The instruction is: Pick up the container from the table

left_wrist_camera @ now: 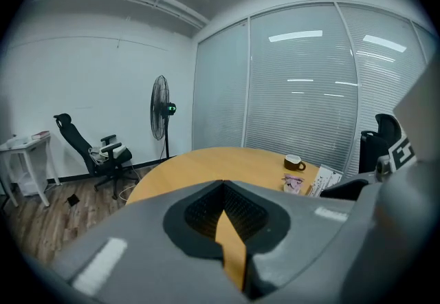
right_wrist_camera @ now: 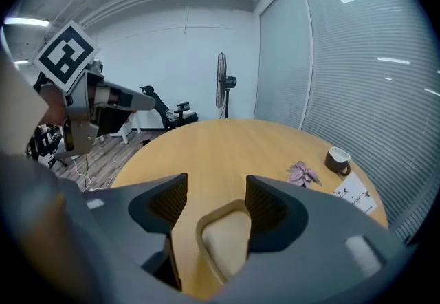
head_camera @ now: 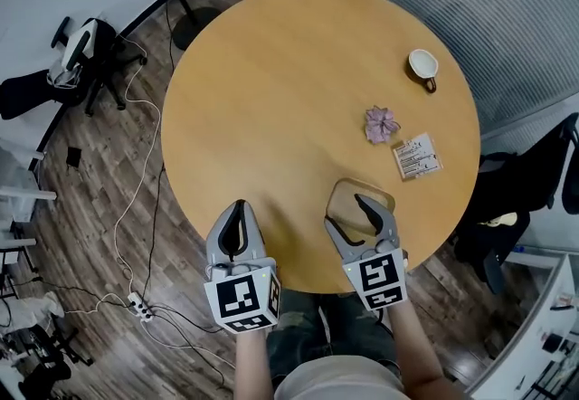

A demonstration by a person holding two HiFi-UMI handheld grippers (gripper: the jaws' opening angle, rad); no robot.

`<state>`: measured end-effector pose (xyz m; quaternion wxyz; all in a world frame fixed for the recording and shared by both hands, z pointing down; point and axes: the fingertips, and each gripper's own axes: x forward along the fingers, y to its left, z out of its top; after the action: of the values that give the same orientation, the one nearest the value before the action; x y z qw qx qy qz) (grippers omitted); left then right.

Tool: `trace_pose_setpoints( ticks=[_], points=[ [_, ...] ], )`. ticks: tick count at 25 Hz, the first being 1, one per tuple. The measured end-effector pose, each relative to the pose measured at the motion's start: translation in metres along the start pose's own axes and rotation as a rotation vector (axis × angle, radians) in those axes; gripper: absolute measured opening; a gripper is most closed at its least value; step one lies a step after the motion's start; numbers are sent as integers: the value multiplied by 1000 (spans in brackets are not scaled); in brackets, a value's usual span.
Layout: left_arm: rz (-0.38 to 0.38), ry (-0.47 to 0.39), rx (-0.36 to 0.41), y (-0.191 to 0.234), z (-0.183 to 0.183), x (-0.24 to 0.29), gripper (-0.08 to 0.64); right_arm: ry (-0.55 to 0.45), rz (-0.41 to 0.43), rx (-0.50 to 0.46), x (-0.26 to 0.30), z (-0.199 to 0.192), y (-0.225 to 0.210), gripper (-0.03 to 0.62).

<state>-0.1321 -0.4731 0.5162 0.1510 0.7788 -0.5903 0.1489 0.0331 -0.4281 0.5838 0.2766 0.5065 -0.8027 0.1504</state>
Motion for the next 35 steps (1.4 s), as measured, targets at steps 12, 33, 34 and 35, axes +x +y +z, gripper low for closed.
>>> trace_pose_setpoints(
  ticks=[12, 33, 34, 35],
  points=[
    [-25, 94, -24, 0, -42, 16, 0, 194, 30, -41, 22, -68, 14, 272],
    [-21, 142, -44, -5, -70, 14, 0, 427, -16, -174, 31, -123, 7, 51],
    [-19, 140, -45, -4, -69, 13, 0, 419, -21, -166, 30, -120, 7, 51],
    [-15, 138, -47, -3, -68, 12, 0, 409, -25, -158, 30, -117, 7, 49]
  ],
)
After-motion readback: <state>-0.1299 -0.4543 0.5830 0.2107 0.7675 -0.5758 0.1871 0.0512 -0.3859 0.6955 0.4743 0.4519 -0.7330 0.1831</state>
